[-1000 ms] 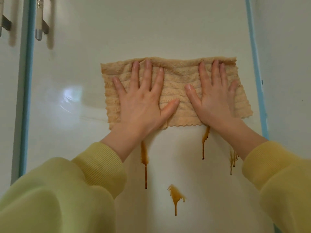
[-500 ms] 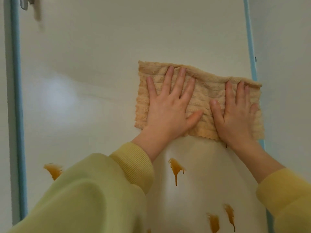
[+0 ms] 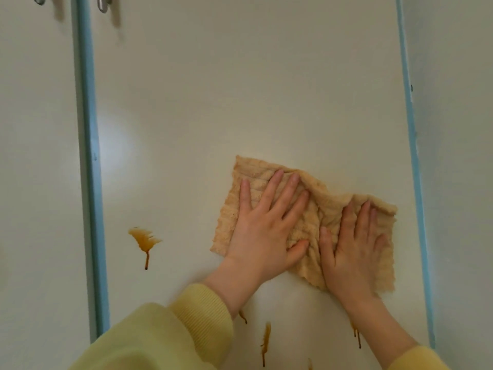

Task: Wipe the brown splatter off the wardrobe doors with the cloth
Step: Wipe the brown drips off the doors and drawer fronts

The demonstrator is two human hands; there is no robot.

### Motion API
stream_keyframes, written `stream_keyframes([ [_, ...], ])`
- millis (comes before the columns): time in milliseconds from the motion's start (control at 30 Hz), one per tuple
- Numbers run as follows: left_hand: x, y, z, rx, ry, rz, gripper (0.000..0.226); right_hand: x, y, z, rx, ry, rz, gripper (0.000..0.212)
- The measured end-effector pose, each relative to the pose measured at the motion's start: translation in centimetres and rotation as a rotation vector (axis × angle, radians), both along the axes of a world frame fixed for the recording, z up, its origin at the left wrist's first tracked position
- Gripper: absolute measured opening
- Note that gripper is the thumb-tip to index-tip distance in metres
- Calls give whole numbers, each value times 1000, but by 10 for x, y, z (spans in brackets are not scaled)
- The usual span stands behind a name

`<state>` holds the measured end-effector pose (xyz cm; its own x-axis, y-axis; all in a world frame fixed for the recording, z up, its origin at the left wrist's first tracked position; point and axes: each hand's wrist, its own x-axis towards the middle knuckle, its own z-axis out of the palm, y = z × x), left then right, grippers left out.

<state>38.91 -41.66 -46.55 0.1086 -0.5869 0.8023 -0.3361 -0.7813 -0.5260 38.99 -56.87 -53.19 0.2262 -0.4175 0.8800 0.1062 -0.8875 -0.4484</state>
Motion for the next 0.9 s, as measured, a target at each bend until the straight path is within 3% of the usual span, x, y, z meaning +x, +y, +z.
stream_keyframes([
  [233, 0, 49, -24, 80, 4, -10, 72, 1, 50, -34, 14, 24, -22, 76],
  [467, 3, 99, 0, 275, -73, -2, 71, -2, 96, -25, -7, 31, -12, 83],
  [667, 8, 142, 55, 446, -195, -2, 72, 3, 130, 20, -97, -52, 8, 73],
  [900, 2, 177, 112, 331, -214, 105, 73, 4, 154, 105, -251, -103, 16, 74],
])
